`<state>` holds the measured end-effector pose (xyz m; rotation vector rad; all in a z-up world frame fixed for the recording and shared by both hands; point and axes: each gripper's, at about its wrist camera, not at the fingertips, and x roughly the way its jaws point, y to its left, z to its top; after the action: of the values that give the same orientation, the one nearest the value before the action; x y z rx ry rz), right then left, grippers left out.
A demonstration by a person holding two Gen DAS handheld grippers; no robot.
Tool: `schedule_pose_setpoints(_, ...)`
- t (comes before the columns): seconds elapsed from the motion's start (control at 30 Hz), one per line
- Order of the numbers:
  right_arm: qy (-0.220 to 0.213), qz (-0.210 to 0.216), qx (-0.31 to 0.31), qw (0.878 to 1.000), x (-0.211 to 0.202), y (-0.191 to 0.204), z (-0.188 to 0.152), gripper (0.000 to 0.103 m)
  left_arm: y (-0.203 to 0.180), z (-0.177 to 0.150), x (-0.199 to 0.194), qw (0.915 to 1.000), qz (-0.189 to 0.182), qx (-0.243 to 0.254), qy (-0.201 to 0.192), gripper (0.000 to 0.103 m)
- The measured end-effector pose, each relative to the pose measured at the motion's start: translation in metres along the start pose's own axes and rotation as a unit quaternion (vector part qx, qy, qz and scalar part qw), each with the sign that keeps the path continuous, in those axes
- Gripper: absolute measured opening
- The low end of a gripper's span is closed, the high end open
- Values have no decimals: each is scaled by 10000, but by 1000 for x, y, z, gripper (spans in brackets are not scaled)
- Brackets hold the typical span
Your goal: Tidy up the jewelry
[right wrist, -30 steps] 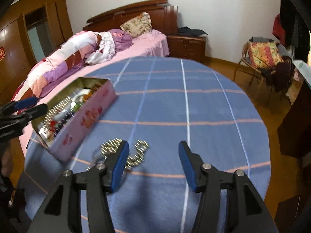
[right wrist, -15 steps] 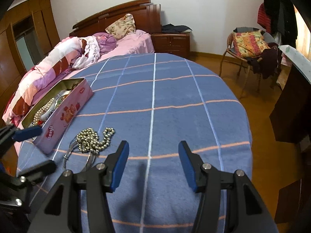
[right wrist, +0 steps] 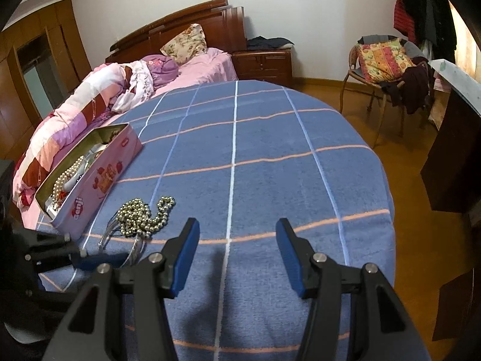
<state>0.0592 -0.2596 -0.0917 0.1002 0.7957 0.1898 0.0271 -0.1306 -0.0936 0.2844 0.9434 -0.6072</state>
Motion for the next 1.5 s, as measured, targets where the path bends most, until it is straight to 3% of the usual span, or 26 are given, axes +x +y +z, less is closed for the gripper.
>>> schedule_pose_setpoints(0.1, -24, 0, 0, 10000, -1, 0, 1, 57, -8, 0, -6, 9991, 296, 261, -160, 2)
schedule_pose_setpoints(0.3, -57, 37, -5, 10000, -2, 4, 1, 57, 7, 15, -53, 9943, 560, 40, -910, 2)
schedule_pose_setpoints(0.53, 38, 180, -223, 9996, 1, 16, 0, 57, 29, 35, -106, 9870, 335, -336, -1534, 2)
schedule_pose_setpoints(0.73, -55, 737, -724, 9946, -5, 46, -2, 57, 43, 39, -107, 9873, -14, -609, -1468, 2)
schedule_pose_setpoints(0.87, -205, 903, -1007, 9906, -10, 70, 3, 57, 37, 37, -105, 9874, 314, -463, -1482, 2)
schedule_pose_setpoints(0.9, -213, 867, -1008, 9909, -10, 72, 3, 57, 40, 36, -90, 9908, 314, -601, -1170, 2)
schedule_pose_setpoints(0.93, -200, 784, -964, 9921, -8, 70, 4, 57, 43, 32, -71, 9941, 6, -733, -799, 2)
schedule_pose_setpoints(1.03, -62, 351, -779, 9963, -1, 54, 5, 57, 30, 14, -43, 9970, -188, -621, -419, 2)
schedule_pose_setpoints(1.17, 47, 156, -371, 9992, 0, 24, 3, 57, 27, 11, -50, 9940, -539, -714, -629, 2)
schedule_pose_setpoints(1.27, -24, 145, -219, 9997, -5, 15, 6, 57, 38, 15, -81, 9883, -325, -802, -1257, 2)
schedule_pose_setpoints(1.33, -52, 193, -255, 9995, -7, 20, 9, 57, 39, 16, -80, 9907, 100, -636, -1197, 2)
schedule_pose_setpoints(1.4, -36, 290, -334, 9990, -4, 29, 11, 57, 29, 13, -76, 9931, 12, -497, -1065, 2)
schedule_pose_setpoints(1.5, 65, 719, -505, 9961, -1, 43, 6, 57, 17, 11, -83, 9923, -97, -247, -1206, 2)
